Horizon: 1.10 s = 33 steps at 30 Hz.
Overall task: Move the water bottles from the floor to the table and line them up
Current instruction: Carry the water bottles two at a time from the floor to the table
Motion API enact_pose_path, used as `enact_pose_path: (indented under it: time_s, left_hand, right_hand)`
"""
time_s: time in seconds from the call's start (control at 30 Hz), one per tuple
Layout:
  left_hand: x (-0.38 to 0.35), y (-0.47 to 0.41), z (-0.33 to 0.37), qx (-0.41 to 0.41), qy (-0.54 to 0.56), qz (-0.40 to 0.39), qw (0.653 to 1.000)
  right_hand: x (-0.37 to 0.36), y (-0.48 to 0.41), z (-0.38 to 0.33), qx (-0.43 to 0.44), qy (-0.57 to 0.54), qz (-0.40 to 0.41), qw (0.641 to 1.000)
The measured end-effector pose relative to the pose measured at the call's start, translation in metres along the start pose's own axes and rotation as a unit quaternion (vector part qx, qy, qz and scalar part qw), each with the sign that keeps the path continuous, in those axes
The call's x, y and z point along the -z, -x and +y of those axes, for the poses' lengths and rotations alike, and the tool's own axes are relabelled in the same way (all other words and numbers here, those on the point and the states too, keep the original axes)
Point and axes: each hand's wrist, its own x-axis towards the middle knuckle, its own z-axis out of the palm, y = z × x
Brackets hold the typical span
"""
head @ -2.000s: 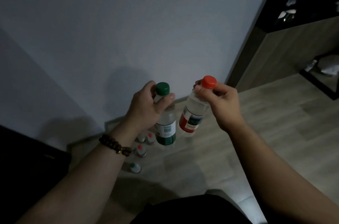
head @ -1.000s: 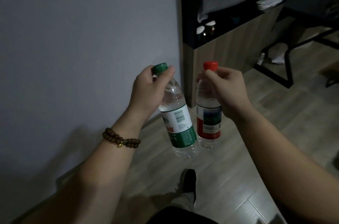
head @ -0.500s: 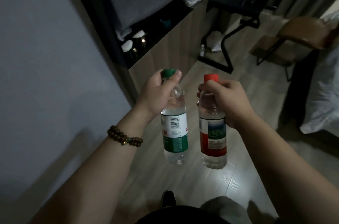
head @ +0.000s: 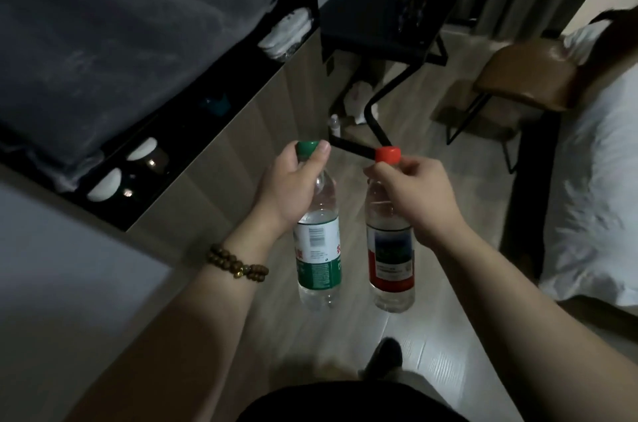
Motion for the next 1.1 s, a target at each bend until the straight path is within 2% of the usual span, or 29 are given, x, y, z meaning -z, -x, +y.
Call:
enact_pose_path:
  time_s: [0.17, 0.33, 0.63, 0.93, 1.1]
  left_hand:
    - [-0.067, -0.072, 0.044, -0.033, -0.063, 0.044, 0.996]
    - [-0.126, -0.149, 0.067, -0.038, -0.078, 0.029, 0.996]
    - [-0.233, -0.331, 0.096, -0.062, -0.053, -0.007, 0.997]
    - [-0.326, -0.515, 0.166, -0.082, -0.088, -0.010, 0.993]
    - [-0.369, -0.591, 0.182, -0.070, -0.093, 0.001, 0.993]
  right_hand:
    - [0.053, -0.097, -0.011, 0.000, 0.016, -0.001, 1.000]
    - [0.097, -0.185, -0.017, 0.036, 0.022, 0.042, 0.998]
    - [0.167, -0.380, -0.032, 0.067, 0.015, 0.051, 0.996]
    - [0.243, -0.557, -0.079, 0.119, 0.022, 0.107, 0.987]
    - [0.272, -0.652, -0.086, 0.123, 0.008, 0.084, 0.989]
